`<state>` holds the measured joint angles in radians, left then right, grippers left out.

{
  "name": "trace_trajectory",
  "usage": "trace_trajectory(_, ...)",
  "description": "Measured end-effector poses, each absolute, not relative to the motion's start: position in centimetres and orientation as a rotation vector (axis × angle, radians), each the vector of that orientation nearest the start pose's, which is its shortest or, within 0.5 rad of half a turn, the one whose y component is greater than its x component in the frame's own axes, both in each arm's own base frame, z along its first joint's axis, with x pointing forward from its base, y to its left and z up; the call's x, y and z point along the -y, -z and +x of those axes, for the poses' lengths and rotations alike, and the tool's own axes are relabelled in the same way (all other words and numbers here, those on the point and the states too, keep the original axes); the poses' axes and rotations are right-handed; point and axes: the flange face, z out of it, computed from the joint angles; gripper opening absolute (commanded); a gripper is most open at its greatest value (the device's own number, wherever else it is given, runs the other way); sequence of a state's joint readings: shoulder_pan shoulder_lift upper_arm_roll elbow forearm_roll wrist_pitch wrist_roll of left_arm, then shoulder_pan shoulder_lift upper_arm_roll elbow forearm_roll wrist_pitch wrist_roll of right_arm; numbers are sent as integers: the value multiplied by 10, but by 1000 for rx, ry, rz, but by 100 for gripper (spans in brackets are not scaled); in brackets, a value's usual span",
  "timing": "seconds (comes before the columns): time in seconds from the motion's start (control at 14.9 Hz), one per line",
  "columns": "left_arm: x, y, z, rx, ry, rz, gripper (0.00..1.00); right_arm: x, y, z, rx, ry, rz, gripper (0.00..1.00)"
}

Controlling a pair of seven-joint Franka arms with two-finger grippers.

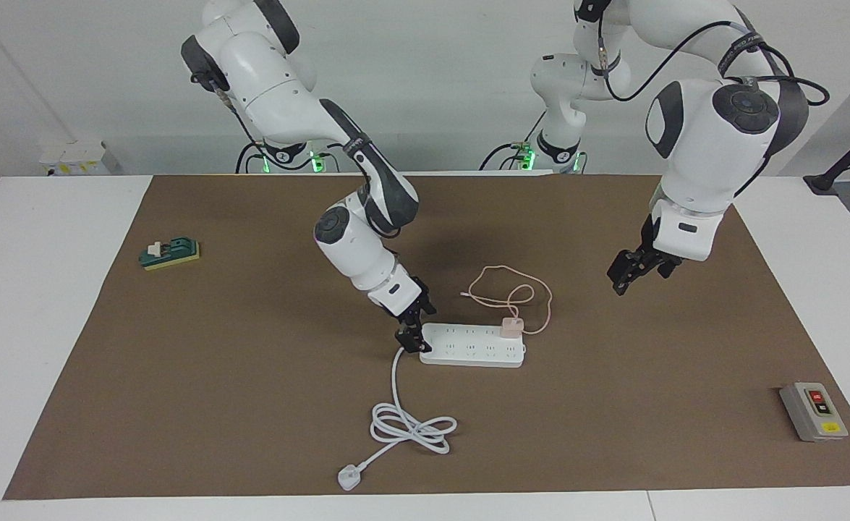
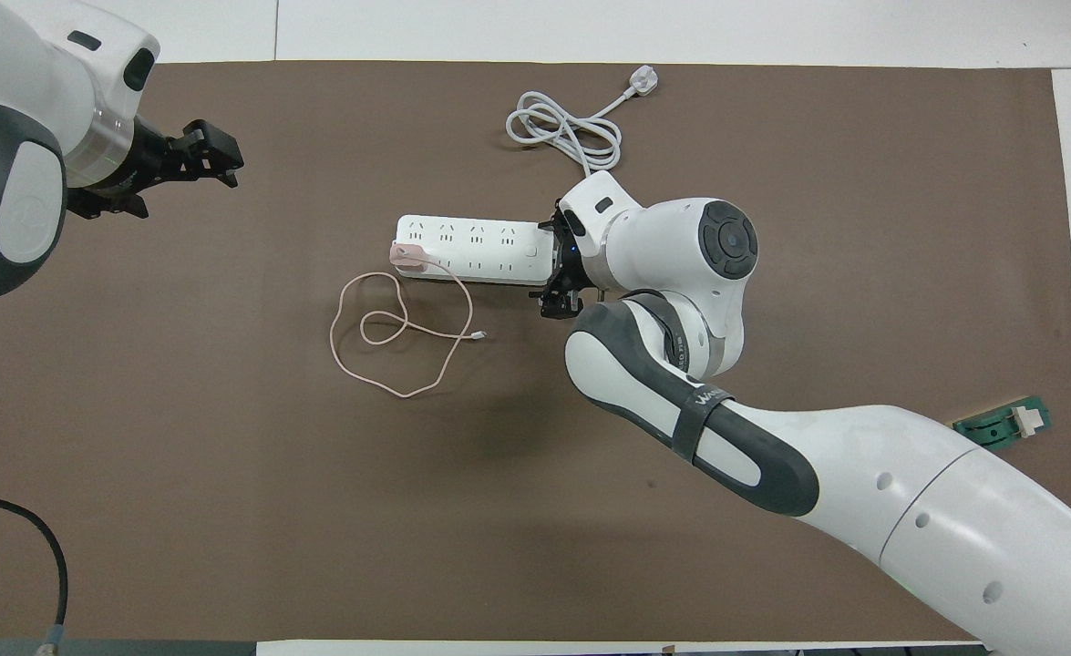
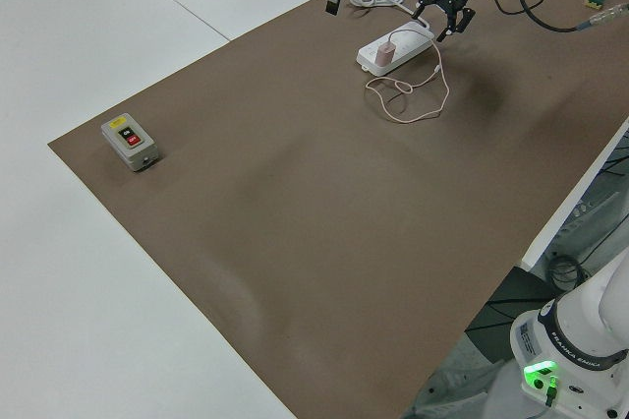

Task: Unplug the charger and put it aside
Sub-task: 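Reach the left gripper to the pink charger in the strip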

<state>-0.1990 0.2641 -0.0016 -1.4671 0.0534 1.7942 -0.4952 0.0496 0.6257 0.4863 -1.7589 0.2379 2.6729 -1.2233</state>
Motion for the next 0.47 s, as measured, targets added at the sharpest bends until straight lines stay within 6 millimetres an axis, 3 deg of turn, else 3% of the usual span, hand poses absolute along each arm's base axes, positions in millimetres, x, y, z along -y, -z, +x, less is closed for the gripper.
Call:
trace_trajectory(0.13, 135, -535, 635, 532, 121, -3070, 100, -306, -277, 626, 1833, 646, -2120, 100)
trace_trajectory(0.33, 147, -534, 633, 881, 122, -3000, 100, -306, -282, 633, 1829, 650, -2116, 100)
trace_trajectory(0.47, 150, -535, 632, 1105, 104, -2954, 100, -306, -274, 632, 1834, 636, -2107, 100)
